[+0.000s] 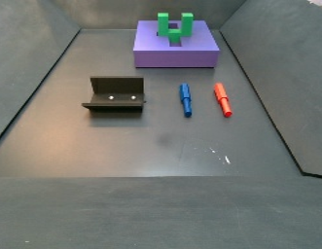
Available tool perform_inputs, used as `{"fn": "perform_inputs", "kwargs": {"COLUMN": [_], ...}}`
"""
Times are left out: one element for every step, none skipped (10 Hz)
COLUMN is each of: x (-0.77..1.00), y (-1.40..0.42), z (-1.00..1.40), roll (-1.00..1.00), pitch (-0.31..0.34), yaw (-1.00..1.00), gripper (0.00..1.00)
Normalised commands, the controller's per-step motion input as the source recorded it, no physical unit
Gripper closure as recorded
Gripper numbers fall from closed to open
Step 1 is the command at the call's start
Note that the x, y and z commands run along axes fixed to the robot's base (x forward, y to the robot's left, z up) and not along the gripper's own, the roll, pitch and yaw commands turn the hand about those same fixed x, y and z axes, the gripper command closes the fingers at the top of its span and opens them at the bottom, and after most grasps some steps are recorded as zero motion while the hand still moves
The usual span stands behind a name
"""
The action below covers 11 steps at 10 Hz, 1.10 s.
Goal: Pick up the brown object. Move up. Place the brown object on the fixture. Regrasp the brown object. Move to above the board. Insert the brown object.
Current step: Insert the brown object.
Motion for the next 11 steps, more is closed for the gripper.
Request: {"fn": "perform_inputs", "kwargs": {"x": [0.00, 0.00, 0.00, 0.00, 0.00, 0.00, 0.00, 0.00, 0.00, 0.00, 0.00], "y": [-0.08, -0.08, -0.08, -0.07, -0.04, -0.02, -0.02, -0.02, -0.03, -0.03, -0.07], "z": [-0.12, -0.14, -0.14, -0.19, -0.29, -0.35, -0.36, -0.38, -0.37, -0.38, -0.33], "roll": [-0.25, -0.23, -0.23, -0.21, -0.18, -0.16, -0.16, -0.14, -0.14, -0.12, -0.08], "pitch": [-0.057, -0.044, -0.044, -0.026, 0.000, 0.000, 0.000, 0.000, -0.010, -0.013, 0.000], "yaw": [-0.79, -0.81, -0.81, -0.83, -0.86, -0.88, -0.89, -0.91, -0.91, -0.93, -0.95], "gripper": [1.00, 1.00, 1.00, 1.00, 1.00, 1.00, 1.00, 1.00, 1.00, 1.00, 1.00]}}
